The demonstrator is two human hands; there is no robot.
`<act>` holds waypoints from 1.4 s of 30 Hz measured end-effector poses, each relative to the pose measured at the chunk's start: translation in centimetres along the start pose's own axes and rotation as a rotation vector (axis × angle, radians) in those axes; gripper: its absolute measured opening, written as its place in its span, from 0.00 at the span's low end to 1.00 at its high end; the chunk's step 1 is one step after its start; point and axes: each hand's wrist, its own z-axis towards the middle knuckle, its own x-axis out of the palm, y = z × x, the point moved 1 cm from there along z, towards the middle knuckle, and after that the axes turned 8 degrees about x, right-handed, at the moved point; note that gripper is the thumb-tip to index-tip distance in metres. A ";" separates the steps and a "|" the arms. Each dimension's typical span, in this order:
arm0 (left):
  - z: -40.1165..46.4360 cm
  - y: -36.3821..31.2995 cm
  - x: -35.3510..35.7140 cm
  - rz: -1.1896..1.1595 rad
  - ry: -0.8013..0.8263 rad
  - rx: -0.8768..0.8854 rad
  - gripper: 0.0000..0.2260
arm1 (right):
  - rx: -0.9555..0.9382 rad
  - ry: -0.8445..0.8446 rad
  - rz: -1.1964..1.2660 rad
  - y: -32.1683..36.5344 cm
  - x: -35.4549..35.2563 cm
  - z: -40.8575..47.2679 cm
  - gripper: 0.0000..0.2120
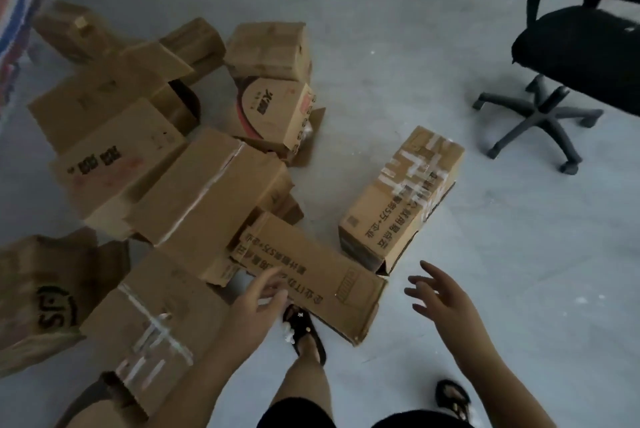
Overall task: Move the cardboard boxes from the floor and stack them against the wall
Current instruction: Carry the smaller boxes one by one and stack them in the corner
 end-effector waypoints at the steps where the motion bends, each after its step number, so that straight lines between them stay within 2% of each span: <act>1: 2.3 0.8 -1.6 0.031 0.041 -0.021 0.14 | 0.049 -0.019 0.033 0.3 1.7 0.9 0.18; 6: 13.9 5.0 -6.1 0.171 0.235 -0.104 0.13 | 0.247 -0.109 0.107 0.0 7.8 6.7 0.18; 10: 22.3 9.7 -5.9 0.323 0.383 -0.165 0.20 | 0.404 -0.199 0.114 -3.4 10.4 12.3 0.19; 13: 28.6 14.7 -5.0 0.449 0.301 -0.179 0.24 | 0.477 -0.251 0.033 -7.0 12.2 16.9 0.21; 17: 34.1 19.9 -3.5 0.600 0.051 -0.245 0.26 | 0.545 -0.346 -0.086 -12.1 14.6 21.9 0.24; 20: 36.6 23.6 -3.0 0.619 -0.017 -0.358 0.23 | 0.668 -0.425 0.000 -15.0 15.9 24.6 0.26; 24: 38.3 26.6 -3.1 0.541 -0.016 -0.509 0.28 | 0.847 -0.550 0.214 -17.7 16.2 26.8 0.27; 28: 39.7 27.4 -3.3 0.453 -0.045 -0.643 0.32 | 1.012 -0.533 0.368 -19.0 15.8 27.3 0.26; 32: 38.0 26.5 -3.2 0.333 -0.119 -0.658 0.32 | 1.019 -0.528 0.437 -18.0 15.8 26.1 0.20; 37: 32.0 24.1 -5.2 0.284 -0.194 -0.655 0.27 | 1.021 -0.498 0.452 -15.8 14.6 21.2 0.21; 42: 25.5 19.2 -7.3 0.152 -0.350 -0.678 0.25 | 0.982 -0.471 0.446 -12.5 11.9 15.8 0.21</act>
